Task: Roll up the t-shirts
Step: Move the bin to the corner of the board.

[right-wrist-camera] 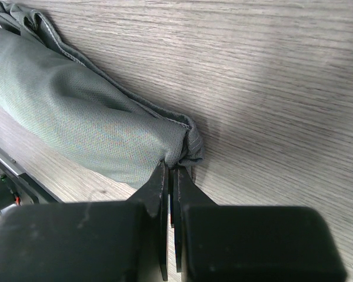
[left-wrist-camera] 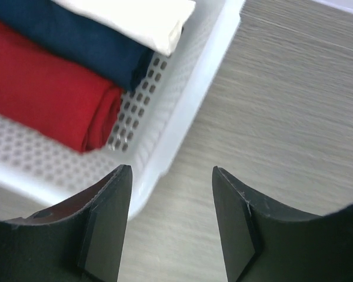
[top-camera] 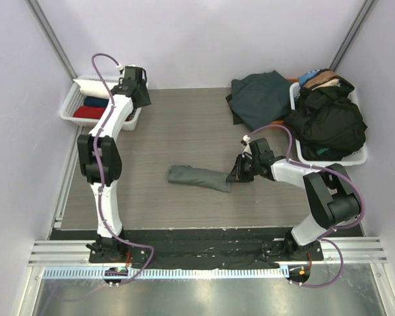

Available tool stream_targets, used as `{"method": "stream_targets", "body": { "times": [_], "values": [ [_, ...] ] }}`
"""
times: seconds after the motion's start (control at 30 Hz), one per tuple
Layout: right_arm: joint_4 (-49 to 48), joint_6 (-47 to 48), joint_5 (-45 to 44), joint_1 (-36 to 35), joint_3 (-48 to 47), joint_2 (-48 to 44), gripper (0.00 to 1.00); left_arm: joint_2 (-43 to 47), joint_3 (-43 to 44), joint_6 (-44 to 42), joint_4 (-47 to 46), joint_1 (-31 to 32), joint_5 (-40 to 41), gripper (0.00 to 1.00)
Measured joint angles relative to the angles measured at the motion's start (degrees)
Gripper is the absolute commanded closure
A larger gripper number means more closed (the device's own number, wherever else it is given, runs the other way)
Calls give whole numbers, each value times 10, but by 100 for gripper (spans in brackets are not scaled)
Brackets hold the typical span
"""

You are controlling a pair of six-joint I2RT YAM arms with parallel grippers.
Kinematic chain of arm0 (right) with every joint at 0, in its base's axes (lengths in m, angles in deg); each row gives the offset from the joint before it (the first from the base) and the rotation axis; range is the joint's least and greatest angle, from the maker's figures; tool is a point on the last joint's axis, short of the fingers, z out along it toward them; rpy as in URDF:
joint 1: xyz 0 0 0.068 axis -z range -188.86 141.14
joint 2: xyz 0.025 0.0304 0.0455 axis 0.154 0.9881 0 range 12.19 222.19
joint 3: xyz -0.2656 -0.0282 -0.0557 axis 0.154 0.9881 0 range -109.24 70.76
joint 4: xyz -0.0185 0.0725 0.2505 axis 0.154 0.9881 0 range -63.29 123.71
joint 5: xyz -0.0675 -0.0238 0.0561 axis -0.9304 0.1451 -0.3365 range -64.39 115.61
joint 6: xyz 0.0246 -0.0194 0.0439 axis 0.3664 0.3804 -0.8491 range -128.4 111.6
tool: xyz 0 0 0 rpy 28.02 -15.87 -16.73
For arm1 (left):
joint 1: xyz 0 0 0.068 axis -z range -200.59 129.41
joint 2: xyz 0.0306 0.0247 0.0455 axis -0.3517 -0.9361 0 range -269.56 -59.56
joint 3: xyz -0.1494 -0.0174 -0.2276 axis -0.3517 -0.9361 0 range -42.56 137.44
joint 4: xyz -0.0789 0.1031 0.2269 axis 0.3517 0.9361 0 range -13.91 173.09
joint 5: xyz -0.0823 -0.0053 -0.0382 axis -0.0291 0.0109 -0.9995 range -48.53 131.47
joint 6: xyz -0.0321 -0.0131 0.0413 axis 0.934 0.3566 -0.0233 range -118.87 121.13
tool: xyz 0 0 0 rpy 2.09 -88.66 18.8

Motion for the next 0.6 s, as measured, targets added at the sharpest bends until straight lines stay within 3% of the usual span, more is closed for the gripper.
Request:
{"method": "stream_targets", "body": {
  "times": [0.13,0.27,0.43,0.6],
  "values": [
    [0,0,1,0,0,0,99,-94,103,-21,44,-15,-18,41],
    [0,0,2,0,0,0,99,-136,129,-28,72,-24,-60,42],
    [0,0,2,0,0,0,99,-126,88,-26,60,-30,-127,41],
    [-1,-1,2,0,1,0,99,-69,-10,-19,26,-31,-175,42]
  ]
}}
